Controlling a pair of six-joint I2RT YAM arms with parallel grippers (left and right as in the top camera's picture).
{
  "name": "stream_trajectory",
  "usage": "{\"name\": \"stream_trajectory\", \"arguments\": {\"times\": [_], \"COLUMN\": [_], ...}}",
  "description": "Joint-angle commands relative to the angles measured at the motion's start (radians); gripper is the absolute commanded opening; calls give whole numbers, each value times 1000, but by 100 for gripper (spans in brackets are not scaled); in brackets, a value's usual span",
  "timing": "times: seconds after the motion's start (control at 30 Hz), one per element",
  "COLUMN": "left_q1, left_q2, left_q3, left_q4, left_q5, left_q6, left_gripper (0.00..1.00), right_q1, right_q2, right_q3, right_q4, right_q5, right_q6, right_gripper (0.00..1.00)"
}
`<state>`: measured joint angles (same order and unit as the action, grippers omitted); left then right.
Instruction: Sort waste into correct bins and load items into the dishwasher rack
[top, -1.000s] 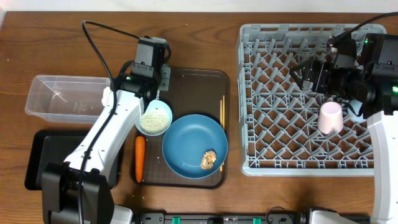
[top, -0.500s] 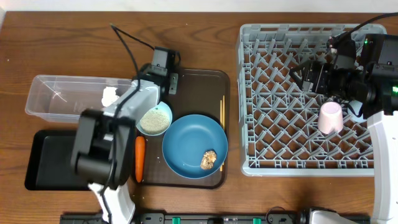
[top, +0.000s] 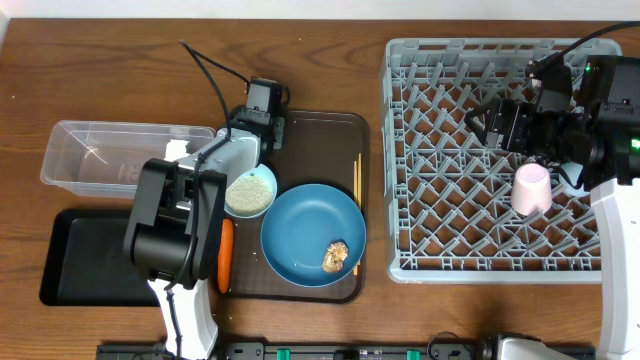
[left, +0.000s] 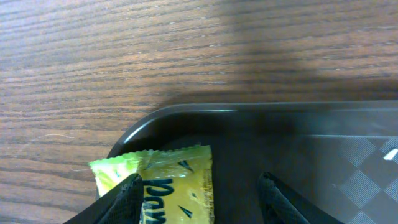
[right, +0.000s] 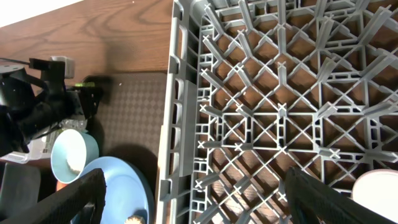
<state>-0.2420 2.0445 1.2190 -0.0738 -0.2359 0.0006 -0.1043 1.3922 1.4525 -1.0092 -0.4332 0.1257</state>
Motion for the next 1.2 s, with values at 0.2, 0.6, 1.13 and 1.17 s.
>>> {"name": "stream_trajectory", "arguments": {"times": [0.2,0.6,1.13,1.17], "left_q1": [27,27,26,26], "left_q2": [54,-29,-316,-326], "left_q3": [-5,-2,-2,-2], "left_q4": [-5,-66,-240,-252], "left_q5": [-6,30,128,119], "left_q6": [1,-21,-29,-29], "left_gripper": [24,6,6,6], "right_q1": [3,3,3,3], "right_q2": [1,1,1,1], "right_q3": [10,10,10,10], "right_q4": [-5,-8,-8,-8], "right_q5": [0,0,0,0], "right_q6": [12,12,12,12], "right_gripper": [85,85,85,85]}}
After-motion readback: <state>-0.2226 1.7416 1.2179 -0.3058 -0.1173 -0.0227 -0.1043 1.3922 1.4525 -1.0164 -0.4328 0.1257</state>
